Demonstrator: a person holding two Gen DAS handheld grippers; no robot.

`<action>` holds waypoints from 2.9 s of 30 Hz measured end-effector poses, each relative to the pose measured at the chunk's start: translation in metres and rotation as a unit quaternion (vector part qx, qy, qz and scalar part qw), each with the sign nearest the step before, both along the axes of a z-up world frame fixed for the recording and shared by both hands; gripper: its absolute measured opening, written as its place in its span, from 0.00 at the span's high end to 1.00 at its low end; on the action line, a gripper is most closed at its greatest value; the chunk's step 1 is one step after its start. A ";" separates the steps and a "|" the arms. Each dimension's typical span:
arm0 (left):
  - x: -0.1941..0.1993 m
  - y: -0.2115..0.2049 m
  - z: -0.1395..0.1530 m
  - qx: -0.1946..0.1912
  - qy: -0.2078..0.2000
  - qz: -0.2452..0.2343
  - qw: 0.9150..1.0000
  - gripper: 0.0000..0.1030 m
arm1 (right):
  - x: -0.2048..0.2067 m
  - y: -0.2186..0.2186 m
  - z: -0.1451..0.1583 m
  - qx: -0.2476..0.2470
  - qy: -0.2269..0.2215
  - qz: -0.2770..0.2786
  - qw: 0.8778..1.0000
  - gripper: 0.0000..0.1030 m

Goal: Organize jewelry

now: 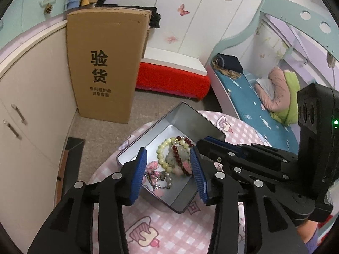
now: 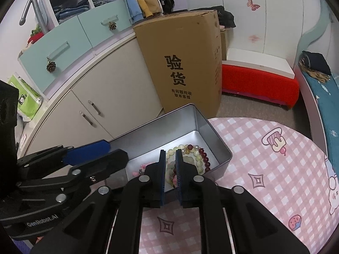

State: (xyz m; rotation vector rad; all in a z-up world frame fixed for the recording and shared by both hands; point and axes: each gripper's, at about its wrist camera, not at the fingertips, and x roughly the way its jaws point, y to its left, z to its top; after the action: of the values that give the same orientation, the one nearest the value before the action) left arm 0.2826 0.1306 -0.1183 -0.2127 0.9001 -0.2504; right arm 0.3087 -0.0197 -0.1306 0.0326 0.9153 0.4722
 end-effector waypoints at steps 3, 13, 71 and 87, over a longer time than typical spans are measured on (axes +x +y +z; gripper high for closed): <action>-0.006 -0.001 0.005 -0.001 -0.006 0.004 1.000 0.53 | -0.003 -0.008 0.004 0.005 -0.003 -0.006 1.000 0.75; -0.039 -0.033 0.041 -0.009 -0.056 0.005 0.998 0.30 | -0.034 -0.068 0.042 0.012 -0.046 -0.047 0.998 0.59; 0.002 -0.165 -0.067 0.124 -0.001 -0.024 0.992 0.31 | -0.069 -0.179 -0.052 -0.037 -0.018 -0.101 0.994 0.90; 0.013 -0.171 -0.083 0.155 0.011 -0.049 0.987 0.73 | -0.067 -0.180 -0.048 -0.017 -0.013 -0.099 0.995 0.90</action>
State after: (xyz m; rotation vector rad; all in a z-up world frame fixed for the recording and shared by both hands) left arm 0.2952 -0.0402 -0.2015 0.1170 0.9594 -0.1959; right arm 0.2421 -0.1999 -0.1782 0.0850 0.8842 0.2724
